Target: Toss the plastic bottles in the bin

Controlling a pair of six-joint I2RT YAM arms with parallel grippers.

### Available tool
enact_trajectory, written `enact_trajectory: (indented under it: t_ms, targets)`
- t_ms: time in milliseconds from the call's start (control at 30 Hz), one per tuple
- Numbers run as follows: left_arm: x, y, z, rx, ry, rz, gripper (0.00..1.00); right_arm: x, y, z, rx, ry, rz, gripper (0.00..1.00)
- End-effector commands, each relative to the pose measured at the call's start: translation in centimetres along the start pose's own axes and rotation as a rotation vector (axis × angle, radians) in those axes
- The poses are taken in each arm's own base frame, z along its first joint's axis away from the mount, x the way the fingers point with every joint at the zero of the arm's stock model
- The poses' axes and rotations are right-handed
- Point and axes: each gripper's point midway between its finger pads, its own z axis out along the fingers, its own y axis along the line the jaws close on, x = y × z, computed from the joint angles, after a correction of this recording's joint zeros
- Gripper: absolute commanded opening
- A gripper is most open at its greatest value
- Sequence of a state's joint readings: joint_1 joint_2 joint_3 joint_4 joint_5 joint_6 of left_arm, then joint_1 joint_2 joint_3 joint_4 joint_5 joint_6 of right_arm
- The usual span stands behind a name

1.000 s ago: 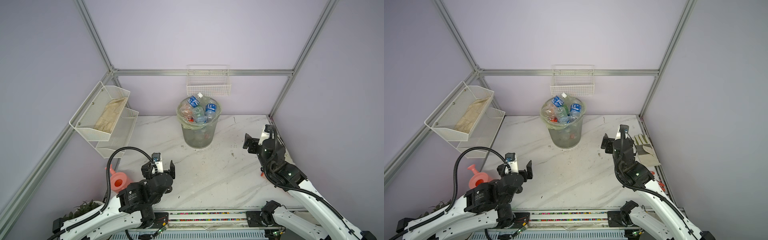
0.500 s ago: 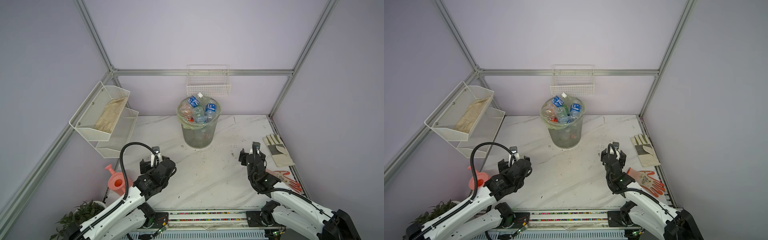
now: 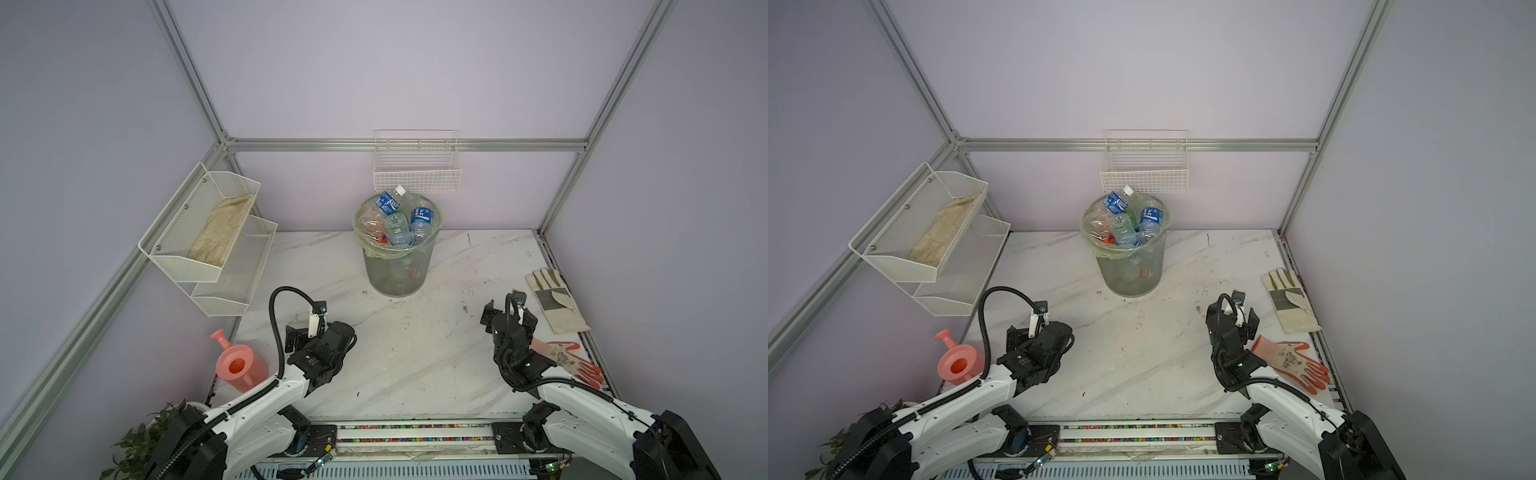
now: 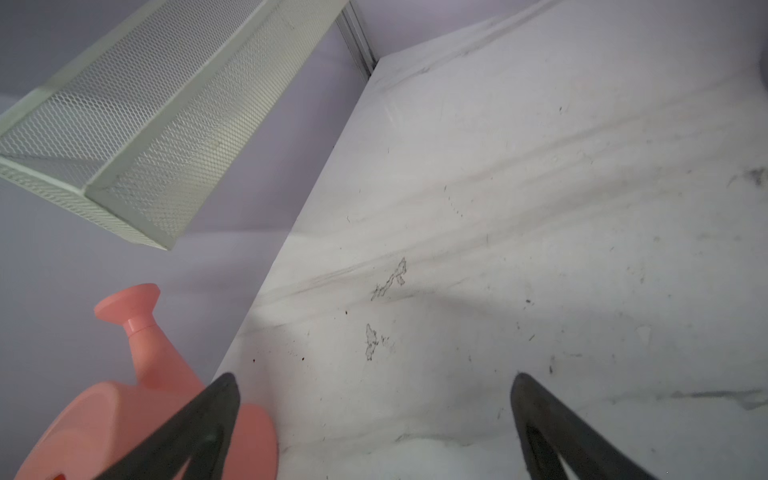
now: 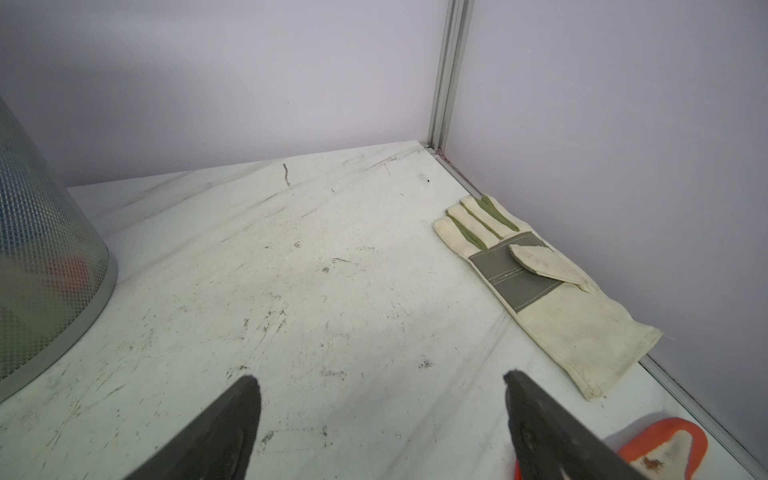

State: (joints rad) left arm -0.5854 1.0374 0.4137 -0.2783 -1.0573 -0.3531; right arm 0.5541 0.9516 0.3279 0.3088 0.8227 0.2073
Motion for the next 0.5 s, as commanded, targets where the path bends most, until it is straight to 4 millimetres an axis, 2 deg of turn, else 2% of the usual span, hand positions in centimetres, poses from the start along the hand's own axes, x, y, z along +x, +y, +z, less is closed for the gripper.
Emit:
enact_trajectory:
  t_ms: [0,233,467]
  targets:
    - [-0.4,0.1,0.5,-0.046,-0.021,-0.056,1.00,-0.4,-1.1,-0.1,0.043,-0.025,0.039,0.94]
    - [-0.2,-0.5,1.1,-0.089,0.021,-0.005,1.00,-0.4,-1.6,-0.2,0.074,-0.029,0.055,0.95]
    - [-0.5,1.1,0.3,-0.094,-0.018,-0.086,1.00,-0.5,-1.7,-0.3,0.070,-0.033,0.063,0.95]
